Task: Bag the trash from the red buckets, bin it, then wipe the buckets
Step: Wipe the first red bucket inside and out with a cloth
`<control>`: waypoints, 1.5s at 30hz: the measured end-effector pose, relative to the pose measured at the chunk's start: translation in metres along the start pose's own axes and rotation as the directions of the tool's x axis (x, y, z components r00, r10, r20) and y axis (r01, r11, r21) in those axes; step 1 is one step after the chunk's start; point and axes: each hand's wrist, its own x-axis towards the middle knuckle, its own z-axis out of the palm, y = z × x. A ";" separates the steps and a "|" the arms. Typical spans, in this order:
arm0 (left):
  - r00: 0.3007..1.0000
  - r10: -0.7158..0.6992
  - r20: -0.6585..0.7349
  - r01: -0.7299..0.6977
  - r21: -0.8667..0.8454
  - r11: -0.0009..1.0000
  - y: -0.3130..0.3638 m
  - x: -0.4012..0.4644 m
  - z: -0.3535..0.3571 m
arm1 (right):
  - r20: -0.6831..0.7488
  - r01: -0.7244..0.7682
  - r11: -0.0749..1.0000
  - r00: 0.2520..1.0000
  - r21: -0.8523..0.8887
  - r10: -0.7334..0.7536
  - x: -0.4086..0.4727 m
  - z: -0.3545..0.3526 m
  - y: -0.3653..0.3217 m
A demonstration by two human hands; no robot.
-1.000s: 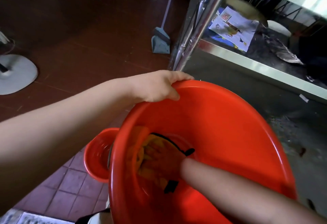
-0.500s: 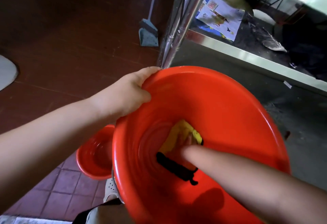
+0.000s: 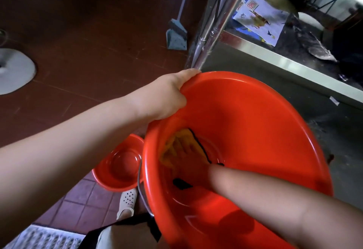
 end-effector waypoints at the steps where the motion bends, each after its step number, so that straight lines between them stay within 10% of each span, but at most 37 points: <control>1: 1.000 -0.009 0.002 0.009 0.011 1.000 0.001 -0.001 -0.001 | 0.008 0.058 0.997 0.998 -0.048 -0.058 -0.006 -0.002 -0.007; 8: 0.999 -0.013 0.045 0.010 0.053 0.999 0.003 -0.002 -0.002 | 0.033 0.183 0.874 0.982 -0.451 -0.188 -0.068 0.002 0.001; 12: 0.997 -0.006 0.074 0.002 0.063 0.998 -0.001 -0.003 -0.008 | 0.402 0.471 0.595 0.879 -0.651 -0.256 -0.068 0.017 0.024; 14: 0.997 0.005 0.079 -0.010 0.070 0.997 -0.001 -0.004 -0.008 | 0.448 0.578 0.628 0.811 -0.521 -0.376 -0.070 0.016 0.044; 25: 0.999 0.039 0.025 -0.041 0.069 0.997 0.004 -0.004 -0.001 | 0.112 -0.024 0.996 0.993 -0.086 0.033 -0.012 -0.002 0.038; 34: 0.995 0.068 -0.076 -0.068 -0.002 0.998 0.002 -0.007 0.007 | 0.375 -0.611 0.752 0.776 0.247 0.507 -0.019 0.042 0.014; 41: 0.993 0.091 -0.071 -0.094 -0.042 0.995 0.002 -0.009 0.010 | 0.051 -0.626 0.754 0.775 0.201 0.630 -0.022 0.031 0.035; 45: 0.993 0.085 -0.079 -0.091 -0.075 0.993 0.005 -0.009 0.010 | 0.139 -0.589 0.563 0.753 0.580 0.644 -0.035 -0.006 0.062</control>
